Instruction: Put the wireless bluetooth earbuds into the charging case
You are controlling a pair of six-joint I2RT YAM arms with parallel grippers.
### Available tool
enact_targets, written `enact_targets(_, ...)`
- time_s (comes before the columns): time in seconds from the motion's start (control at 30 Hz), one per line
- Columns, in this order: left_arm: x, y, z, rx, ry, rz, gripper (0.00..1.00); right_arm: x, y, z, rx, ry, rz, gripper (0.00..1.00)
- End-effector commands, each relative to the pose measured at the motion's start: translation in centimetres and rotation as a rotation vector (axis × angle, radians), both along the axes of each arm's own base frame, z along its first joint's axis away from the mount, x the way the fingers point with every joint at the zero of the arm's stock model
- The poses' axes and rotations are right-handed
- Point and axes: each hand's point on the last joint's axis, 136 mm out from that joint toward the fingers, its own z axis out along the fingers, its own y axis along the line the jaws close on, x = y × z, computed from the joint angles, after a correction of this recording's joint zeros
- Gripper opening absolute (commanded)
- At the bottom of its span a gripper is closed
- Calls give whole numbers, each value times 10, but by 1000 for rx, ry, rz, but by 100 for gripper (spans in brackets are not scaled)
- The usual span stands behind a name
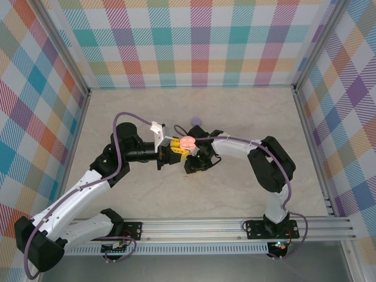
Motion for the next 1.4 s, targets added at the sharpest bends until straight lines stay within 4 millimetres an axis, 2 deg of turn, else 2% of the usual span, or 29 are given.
enact_targets(0.0,0,4,1,-4,7,11,7,1,1,-2,-37,-10,32,34)
enact_targets(0.47,1,2,0,1,5,7,8,-1,-6,-19,-135,-18,53,28)
enact_targets(0.63,2,2,-1,3,3,10,8,7,-20,-18,-202,-73,18,21)
enact_targets(0.83,4,1,-3,16,5,10,8,23,-48,-18,-258,-93,-73,19)
enact_targets(1.03,4,0,-4,20,5,5,8,33,-75,-14,-277,-105,-149,20)
enact_targets(1.37,5,-3,-4,21,9,-2,8,24,-73,-22,-271,-48,-112,30)
